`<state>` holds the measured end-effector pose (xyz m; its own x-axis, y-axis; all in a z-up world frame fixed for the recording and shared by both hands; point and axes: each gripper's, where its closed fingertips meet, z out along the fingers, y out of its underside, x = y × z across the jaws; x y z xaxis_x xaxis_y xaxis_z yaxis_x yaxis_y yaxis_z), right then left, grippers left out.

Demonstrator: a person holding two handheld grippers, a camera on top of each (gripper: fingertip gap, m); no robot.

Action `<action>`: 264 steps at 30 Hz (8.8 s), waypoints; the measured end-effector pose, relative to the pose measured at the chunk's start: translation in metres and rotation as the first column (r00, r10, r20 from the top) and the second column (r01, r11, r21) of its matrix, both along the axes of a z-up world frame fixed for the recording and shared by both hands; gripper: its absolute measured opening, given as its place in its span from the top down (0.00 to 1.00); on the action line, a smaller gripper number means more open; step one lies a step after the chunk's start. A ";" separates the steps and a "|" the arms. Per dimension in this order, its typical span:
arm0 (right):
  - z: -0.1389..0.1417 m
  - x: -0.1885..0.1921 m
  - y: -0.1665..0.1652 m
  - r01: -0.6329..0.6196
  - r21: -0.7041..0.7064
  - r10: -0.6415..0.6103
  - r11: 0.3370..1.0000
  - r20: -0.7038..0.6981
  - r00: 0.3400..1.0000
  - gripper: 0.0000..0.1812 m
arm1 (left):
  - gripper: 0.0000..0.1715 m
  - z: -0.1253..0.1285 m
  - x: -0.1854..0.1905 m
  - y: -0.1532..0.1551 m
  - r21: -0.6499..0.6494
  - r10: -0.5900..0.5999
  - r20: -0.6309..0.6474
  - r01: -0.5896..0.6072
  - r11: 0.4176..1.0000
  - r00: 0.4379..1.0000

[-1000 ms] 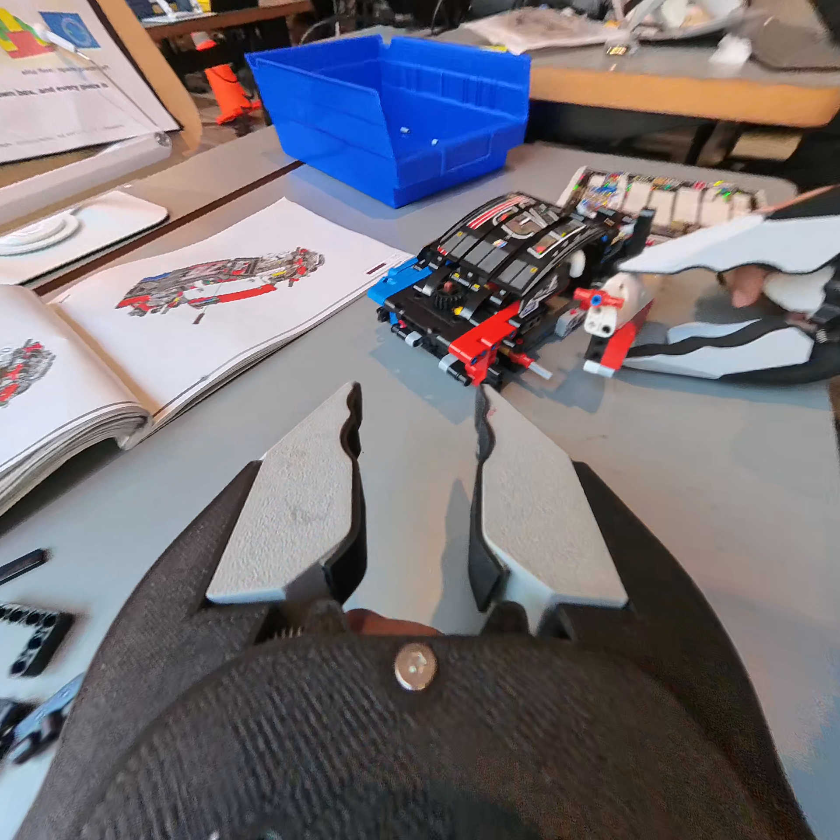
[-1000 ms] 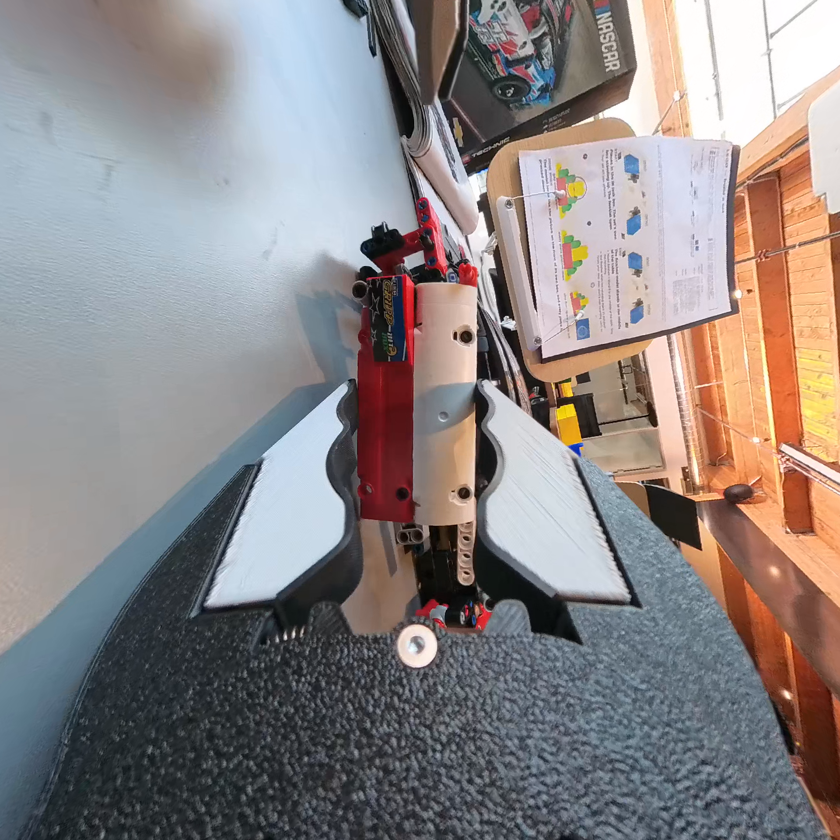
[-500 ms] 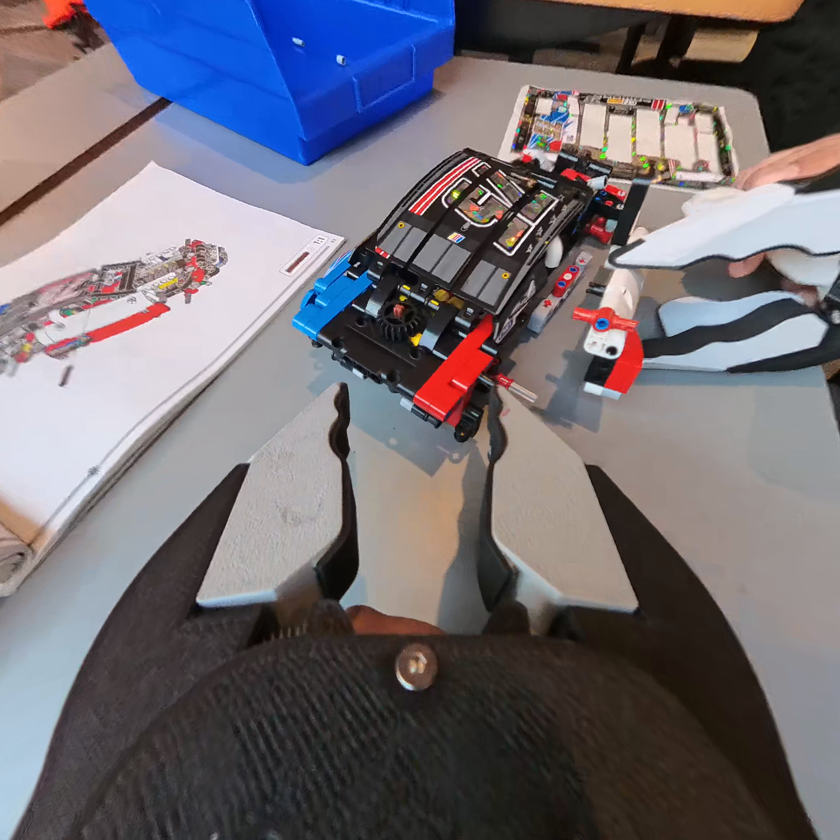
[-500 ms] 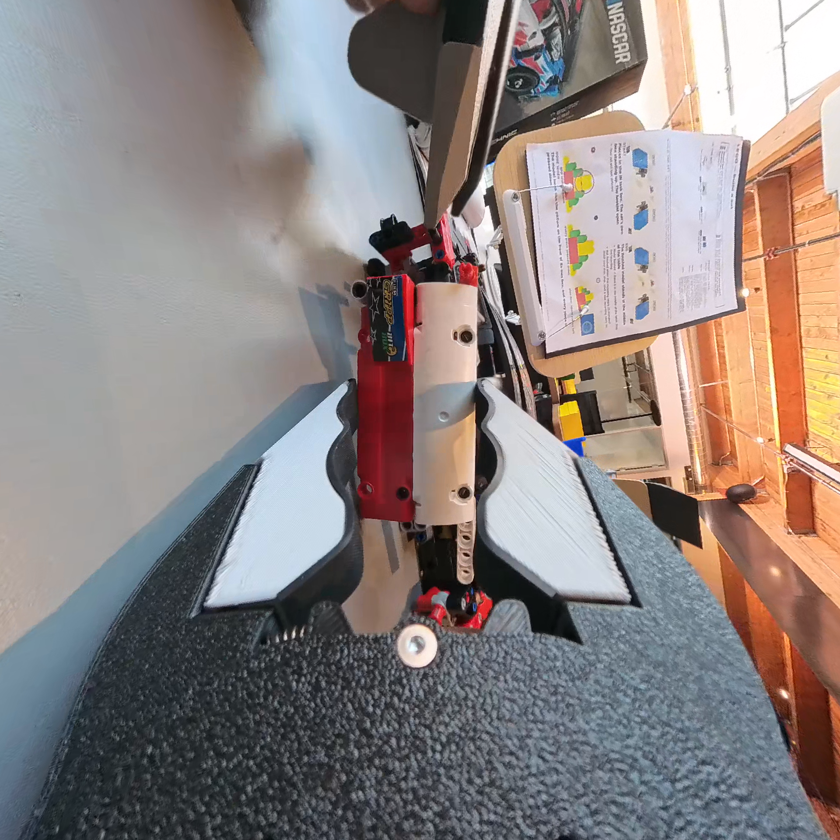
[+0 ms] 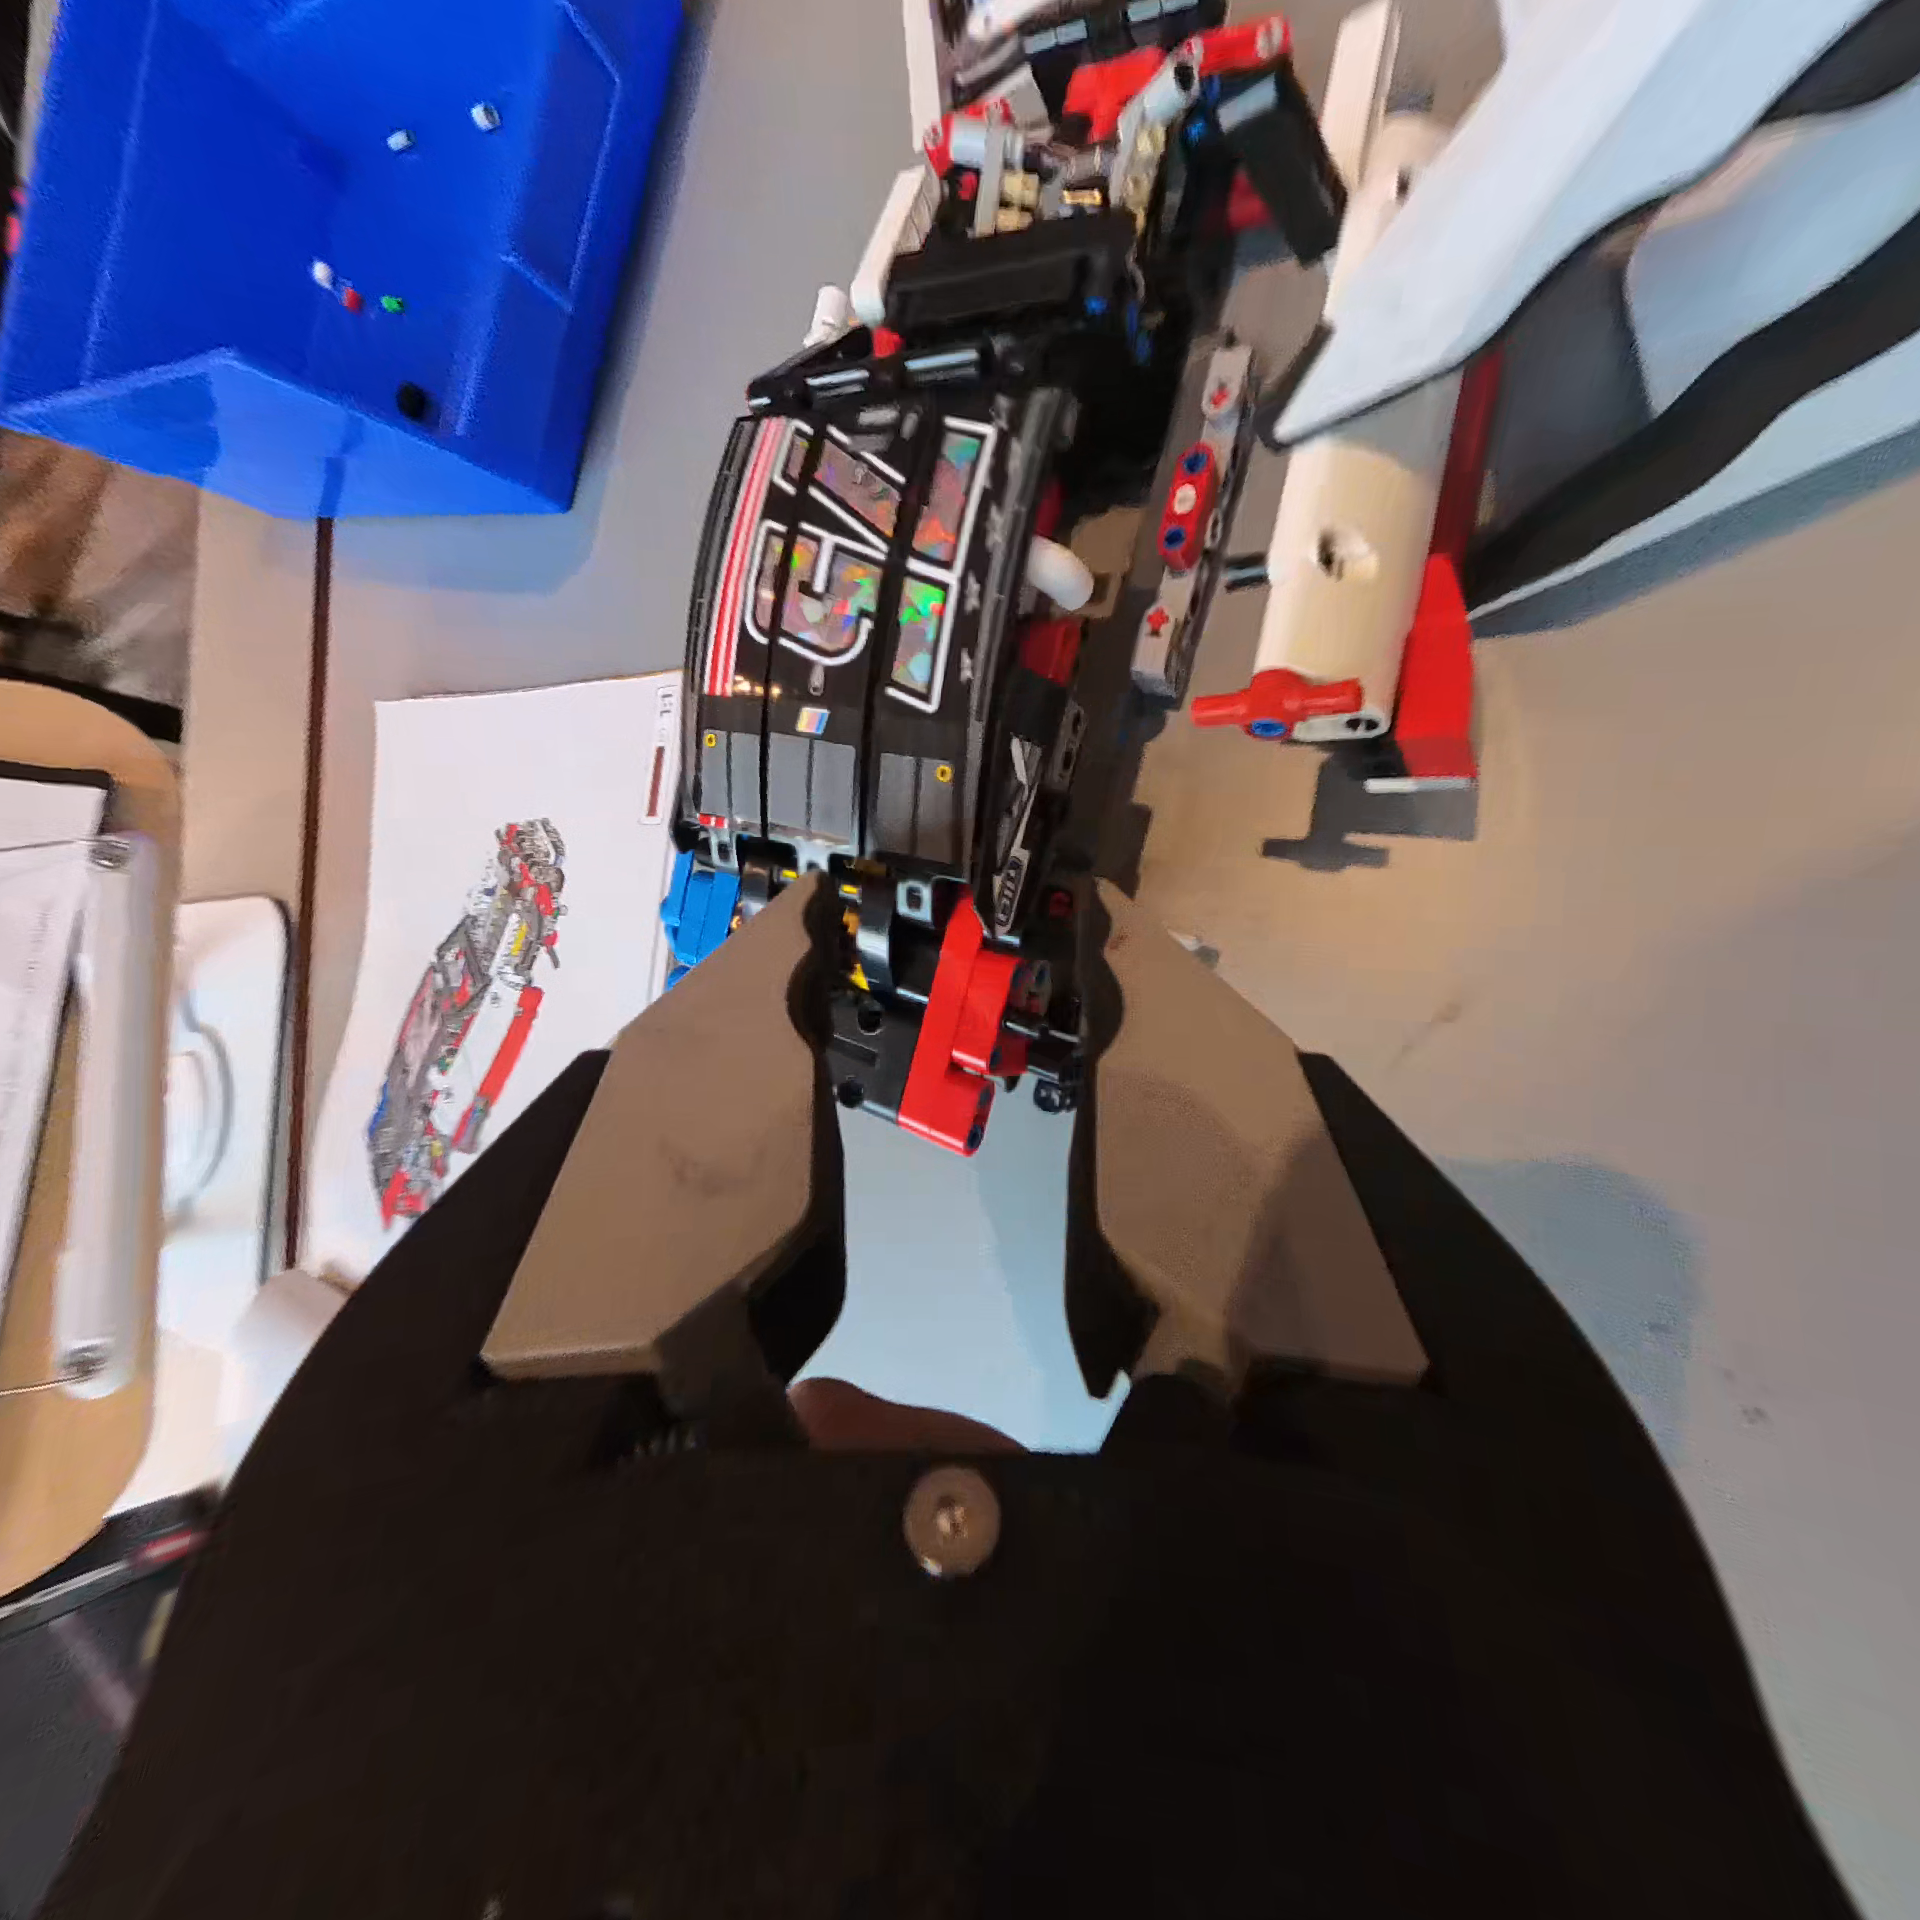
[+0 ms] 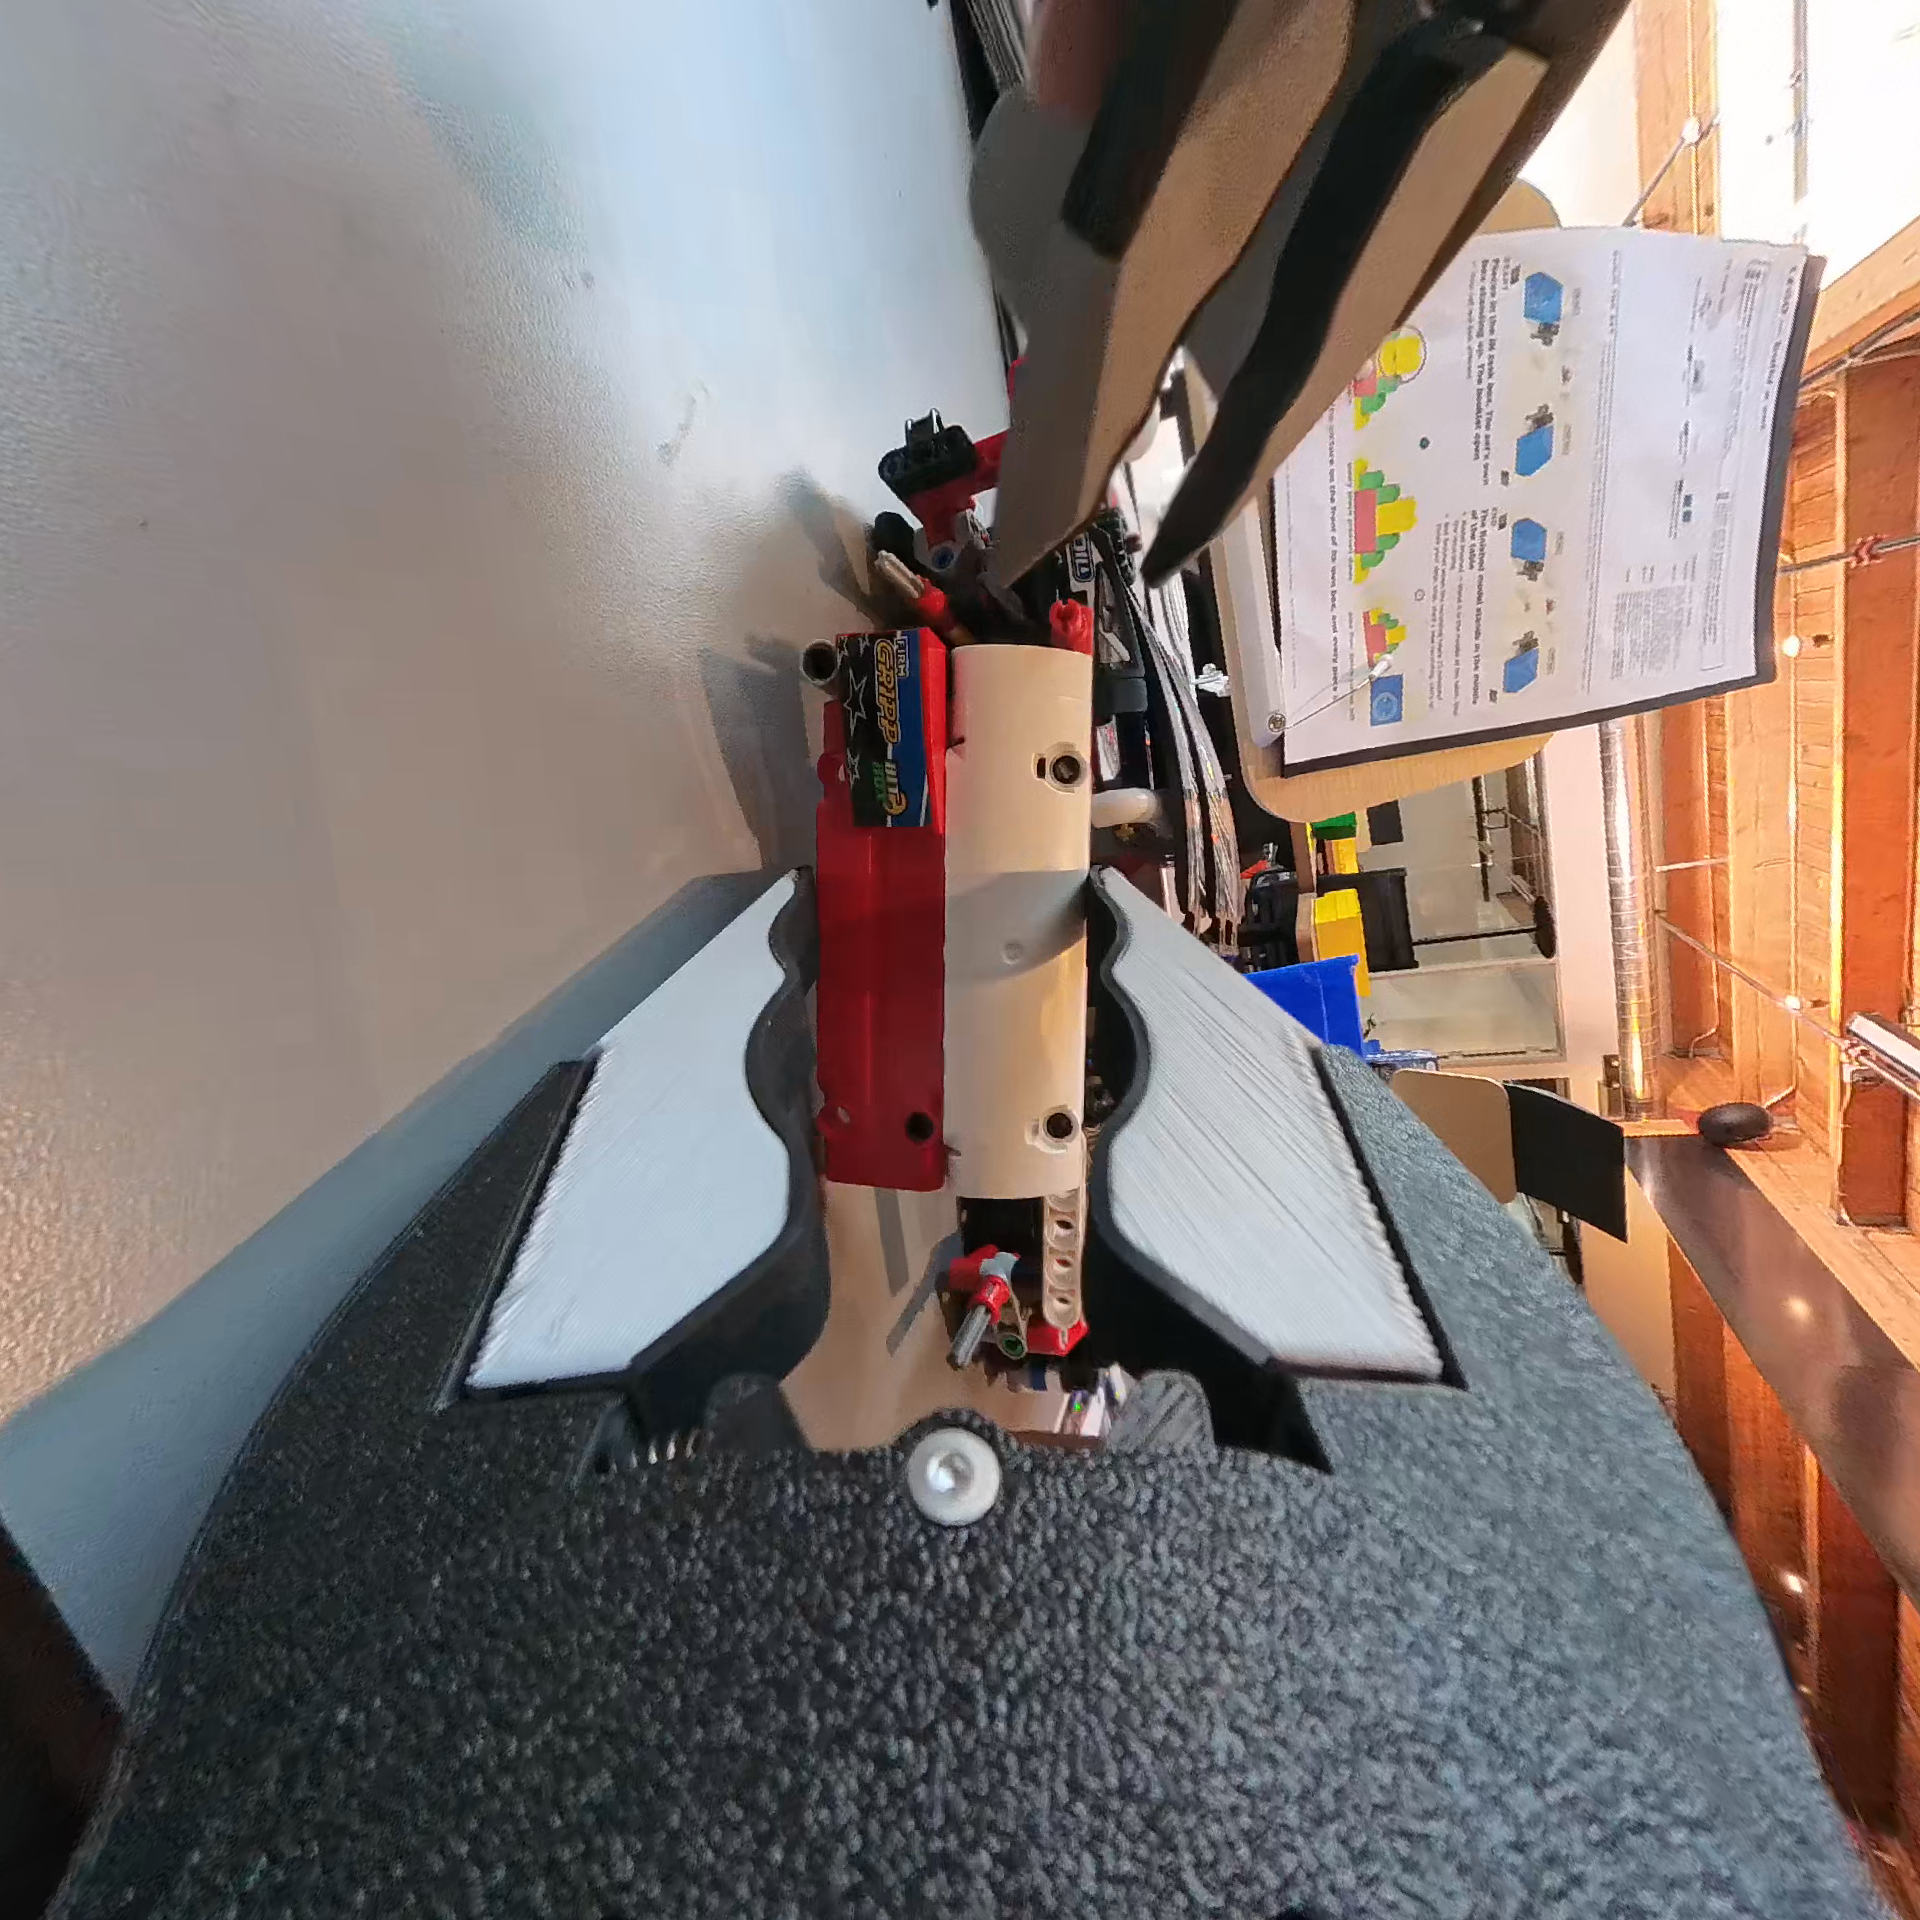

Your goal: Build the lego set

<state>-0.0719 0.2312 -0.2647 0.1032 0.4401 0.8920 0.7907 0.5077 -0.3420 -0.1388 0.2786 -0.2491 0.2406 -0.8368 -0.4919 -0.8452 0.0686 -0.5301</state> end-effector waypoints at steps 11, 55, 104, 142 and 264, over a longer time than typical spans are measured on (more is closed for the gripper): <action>-0.001 -0.001 0.006 0.021 0.003 -0.021 1.000 0.037 0.999 0.72 | 0.77 -0.010 0.004 0.007 0.307 0.114 -0.030 -0.099 0.947 0.993; -0.003 -0.005 0.004 -0.020 -0.033 0.023 0.999 0.098 0.995 0.72 | 0.66 -0.002 -0.049 -0.043 0.049 0.298 0.395 -0.344 0.938 0.869; -0.005 0.000 0.005 0.071 -0.098 -0.066 0.993 0.056 0.996 0.72 | 0.67 0.038 -0.128 -0.042 -0.294 0.412 0.762 -0.299 0.908 0.500; 0.005 -0.002 -0.004 0.071 -0.070 -0.072 0.995 -0.018 0.997 0.73 | 0.68 0.034 -0.121 -0.050 -0.224 0.368 0.724 -0.306 0.925 0.584; -0.022 0.004 0.008 -0.034 -0.646 0.222 0.763 0.212 0.952 0.72 | 0.35 -0.022 0.005 0.007 -0.434 0.171 0.034 -0.140 0.890 0.985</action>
